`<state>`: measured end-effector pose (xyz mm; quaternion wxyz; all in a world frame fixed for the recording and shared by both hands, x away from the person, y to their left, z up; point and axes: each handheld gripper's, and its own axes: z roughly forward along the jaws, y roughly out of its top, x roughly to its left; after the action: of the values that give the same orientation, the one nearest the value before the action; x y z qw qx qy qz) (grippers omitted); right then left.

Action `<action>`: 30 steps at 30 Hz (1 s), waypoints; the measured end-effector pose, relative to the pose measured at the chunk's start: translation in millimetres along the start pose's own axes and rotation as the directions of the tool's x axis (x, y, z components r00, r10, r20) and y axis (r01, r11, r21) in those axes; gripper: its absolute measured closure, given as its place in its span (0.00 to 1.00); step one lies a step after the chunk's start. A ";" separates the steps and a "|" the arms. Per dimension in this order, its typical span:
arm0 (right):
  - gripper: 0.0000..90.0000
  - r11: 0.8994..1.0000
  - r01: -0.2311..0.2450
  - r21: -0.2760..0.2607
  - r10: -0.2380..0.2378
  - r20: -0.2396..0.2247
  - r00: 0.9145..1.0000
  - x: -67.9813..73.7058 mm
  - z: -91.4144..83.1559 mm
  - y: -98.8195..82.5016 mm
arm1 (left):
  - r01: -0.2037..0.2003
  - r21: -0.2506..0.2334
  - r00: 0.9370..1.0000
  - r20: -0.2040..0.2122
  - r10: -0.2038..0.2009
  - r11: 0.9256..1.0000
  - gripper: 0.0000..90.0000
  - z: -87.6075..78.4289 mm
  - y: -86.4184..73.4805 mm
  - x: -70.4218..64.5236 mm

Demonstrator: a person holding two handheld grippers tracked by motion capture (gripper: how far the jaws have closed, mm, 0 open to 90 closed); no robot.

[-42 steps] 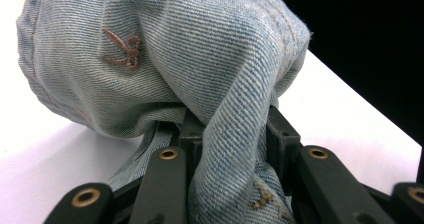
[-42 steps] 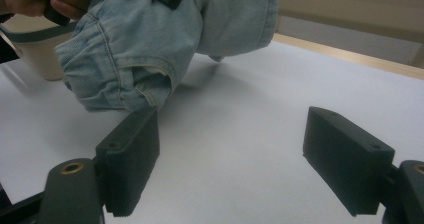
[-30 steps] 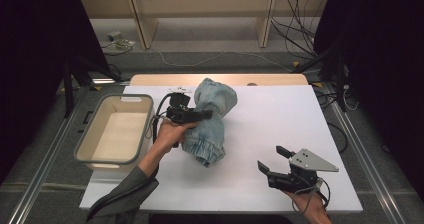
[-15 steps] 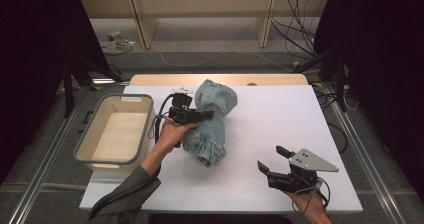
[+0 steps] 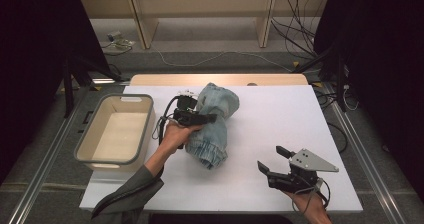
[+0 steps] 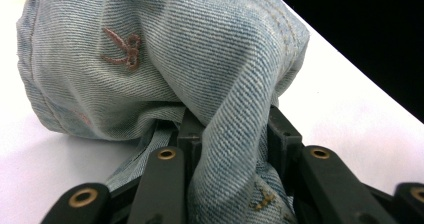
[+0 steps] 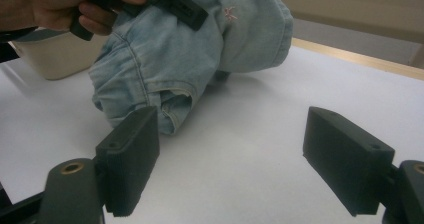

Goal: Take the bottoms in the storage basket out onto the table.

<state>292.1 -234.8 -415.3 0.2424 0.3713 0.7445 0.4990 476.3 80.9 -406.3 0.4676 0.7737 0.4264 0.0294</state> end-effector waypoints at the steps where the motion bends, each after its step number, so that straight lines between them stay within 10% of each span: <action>1: 0.26 1.000 0.000 0.001 0.000 0.000 1.000 0.0 -0.1 0.0 | -0.002 0.005 1.000 0.000 0.002 1.000 0.75 0.2 0.0 -0.2; 30: 0.26 1.000 0.001 0.002 -0.001 -0.003 1.000 -0.3 0.2 -0.1 | -0.030 0.023 0.999 -0.022 0.030 0.999 0.72 15.4 -3.7 -5.3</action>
<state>292.4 -234.9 -415.5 0.2410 0.3703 0.7457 0.4987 477.4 67.2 -415.8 0.4536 0.7849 0.4201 0.0402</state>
